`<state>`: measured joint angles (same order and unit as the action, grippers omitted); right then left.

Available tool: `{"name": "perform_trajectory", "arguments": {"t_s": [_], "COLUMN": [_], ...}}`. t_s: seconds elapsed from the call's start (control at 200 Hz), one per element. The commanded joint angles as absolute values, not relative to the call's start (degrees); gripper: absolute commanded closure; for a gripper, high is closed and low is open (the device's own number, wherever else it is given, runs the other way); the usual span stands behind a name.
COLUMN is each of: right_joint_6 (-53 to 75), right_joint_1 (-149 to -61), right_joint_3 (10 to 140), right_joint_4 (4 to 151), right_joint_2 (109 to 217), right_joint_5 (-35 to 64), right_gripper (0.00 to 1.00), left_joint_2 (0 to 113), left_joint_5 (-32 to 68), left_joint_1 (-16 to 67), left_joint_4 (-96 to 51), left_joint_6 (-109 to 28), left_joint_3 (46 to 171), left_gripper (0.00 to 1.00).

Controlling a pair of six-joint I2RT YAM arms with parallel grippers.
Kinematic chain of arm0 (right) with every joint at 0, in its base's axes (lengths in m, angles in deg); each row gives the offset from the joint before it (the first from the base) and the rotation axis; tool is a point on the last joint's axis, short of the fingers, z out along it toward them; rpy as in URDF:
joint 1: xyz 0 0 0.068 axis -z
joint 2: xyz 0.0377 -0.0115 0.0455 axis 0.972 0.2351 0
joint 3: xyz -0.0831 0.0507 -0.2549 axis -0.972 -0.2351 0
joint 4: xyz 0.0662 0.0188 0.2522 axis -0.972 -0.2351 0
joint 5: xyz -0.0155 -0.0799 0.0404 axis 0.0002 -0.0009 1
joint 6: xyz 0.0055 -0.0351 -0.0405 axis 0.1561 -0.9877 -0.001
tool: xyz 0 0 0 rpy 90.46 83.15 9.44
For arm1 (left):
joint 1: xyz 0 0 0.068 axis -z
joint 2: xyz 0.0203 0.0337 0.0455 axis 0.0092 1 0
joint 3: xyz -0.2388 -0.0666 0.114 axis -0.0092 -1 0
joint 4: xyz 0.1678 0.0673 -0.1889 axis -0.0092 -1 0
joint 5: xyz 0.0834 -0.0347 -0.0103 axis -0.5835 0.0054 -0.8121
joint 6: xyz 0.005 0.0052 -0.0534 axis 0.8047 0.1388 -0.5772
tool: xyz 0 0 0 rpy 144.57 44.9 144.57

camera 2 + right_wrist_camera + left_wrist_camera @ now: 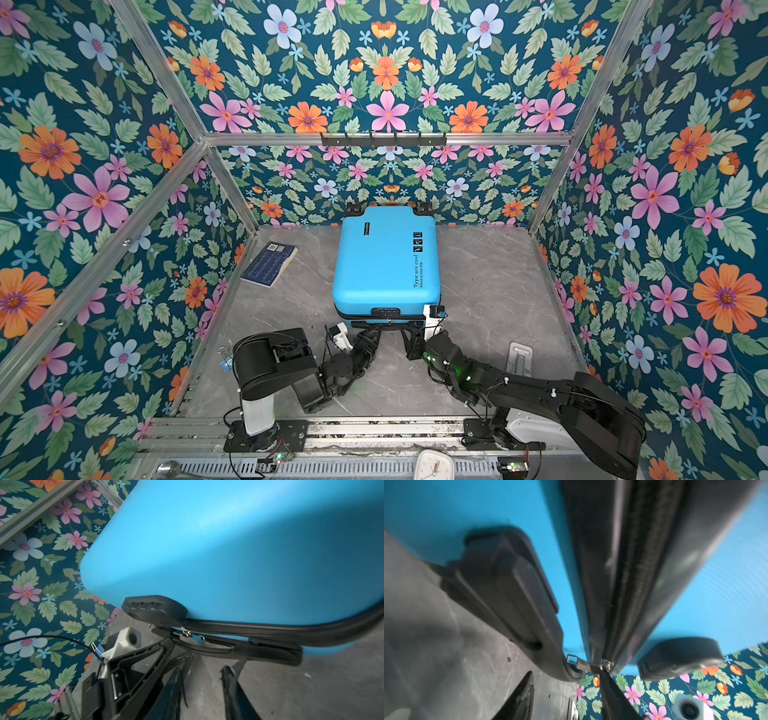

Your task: Pack the luggage

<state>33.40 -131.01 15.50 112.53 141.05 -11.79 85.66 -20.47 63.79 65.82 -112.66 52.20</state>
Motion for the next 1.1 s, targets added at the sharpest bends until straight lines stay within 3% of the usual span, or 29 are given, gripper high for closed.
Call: {"name": "perform_trajectory", "arguments": {"t_s": [0.0, 0.3, 0.49, 0.58, 0.805, 0.925, 1.095], "right_joint_6": [29.3, 26.1, 24.0, 23.4, 22.0, 21.3, 20.8], "right_joint_1": [-131.1, -131.1, -131.3, -131.4, -131.6, -131.6, -131.6], "right_joint_3": [16.6, 16.9, 16.6, 16.7, 16.6, 16.6, 15.9], "right_joint_4": [119.2, 126.7, 135.9, 140.4, 151.5, 154.4, 154.6], "right_joint_2": [144.0, 151.3, 157.8, 161.4, 169.4, 172.7, 172.6], "right_joint_5": [-8.8, -6.0, -7.1, -8.1, -13.5, -15.4, -16.8], "right_gripper": [0.68, 0.77, 0.78, 0.78, 0.78, 0.74, 0.72], "left_joint_2": [88.0, 89.4, 91.3, 92.9, 93.3, 93.1, 93.3], "left_joint_5": [-21.4, -22.4, -21.2, -20.9, -21.4, -20.7, -20.1], "left_joint_1": [63.5, 61.8, 60.7, 60.3, 59.7, 59.6, 59.3], "left_joint_4": [69.5, 69.5, 69.6, 69.6, 69.6, 69.6, 69.6], "left_joint_6": [-114.8, -112.5, -113.2, -115.2, -115.4, -114.9, -114.8], "left_joint_3": [53.3, 56.0, 58.2, 58.5, 57.9, 57.9, 58.2], "left_gripper": [0.48, 0.47, 0.48, 0.54, 0.87, 0.96, 1.00]}}
